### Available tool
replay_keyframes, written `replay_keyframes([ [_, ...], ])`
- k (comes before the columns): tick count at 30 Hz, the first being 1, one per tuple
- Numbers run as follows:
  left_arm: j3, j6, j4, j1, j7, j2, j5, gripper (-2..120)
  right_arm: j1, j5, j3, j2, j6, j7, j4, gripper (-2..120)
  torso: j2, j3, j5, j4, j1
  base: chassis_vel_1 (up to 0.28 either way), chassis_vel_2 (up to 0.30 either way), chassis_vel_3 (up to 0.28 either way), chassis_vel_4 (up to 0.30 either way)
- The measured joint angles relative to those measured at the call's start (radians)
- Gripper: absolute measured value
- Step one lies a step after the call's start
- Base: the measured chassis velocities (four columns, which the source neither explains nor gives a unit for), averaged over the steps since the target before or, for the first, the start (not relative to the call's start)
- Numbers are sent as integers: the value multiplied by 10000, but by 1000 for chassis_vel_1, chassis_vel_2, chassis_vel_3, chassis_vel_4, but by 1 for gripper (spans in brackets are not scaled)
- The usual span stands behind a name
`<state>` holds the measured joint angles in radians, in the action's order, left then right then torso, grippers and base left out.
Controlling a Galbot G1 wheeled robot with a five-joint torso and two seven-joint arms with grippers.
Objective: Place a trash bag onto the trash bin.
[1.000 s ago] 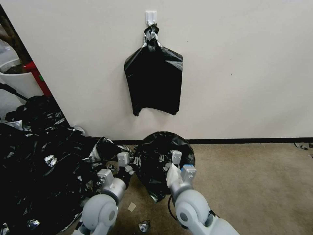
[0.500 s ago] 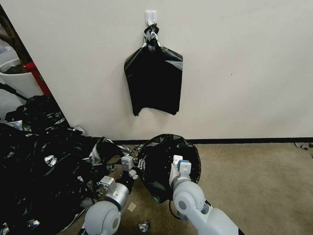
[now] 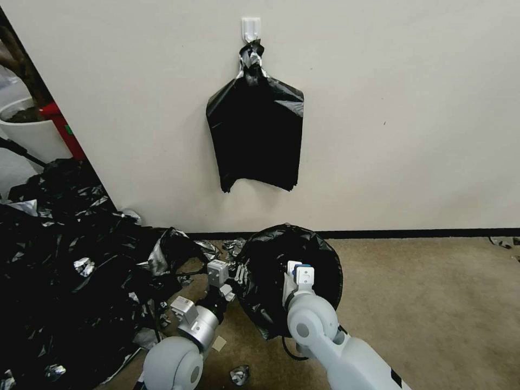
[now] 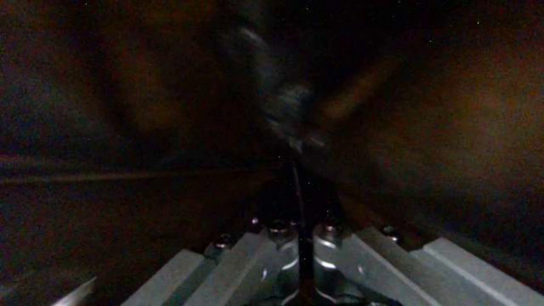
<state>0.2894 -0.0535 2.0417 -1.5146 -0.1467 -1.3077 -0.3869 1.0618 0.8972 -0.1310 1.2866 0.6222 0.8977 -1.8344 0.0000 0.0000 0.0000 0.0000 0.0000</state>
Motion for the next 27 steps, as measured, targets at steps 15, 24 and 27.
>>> replay_keyframes([
  [15,-151,17,102,16,-132,134,76,7,438,-1994,-144,-209,-490,-1192,-329,0,0,0,-1,0,0,0,0,0,0],
  [24,-320,17,44,22,-199,148,206,7,712,-489,-399,-49,-66,-1302,-772,0,0,-1,-1,0,0,0,0,0,0],
  [27,-337,15,135,-8,-231,144,206,7,703,-448,-438,-15,214,-1065,-544,0,0,-1,-1,0,0,0,0,0,0],
])
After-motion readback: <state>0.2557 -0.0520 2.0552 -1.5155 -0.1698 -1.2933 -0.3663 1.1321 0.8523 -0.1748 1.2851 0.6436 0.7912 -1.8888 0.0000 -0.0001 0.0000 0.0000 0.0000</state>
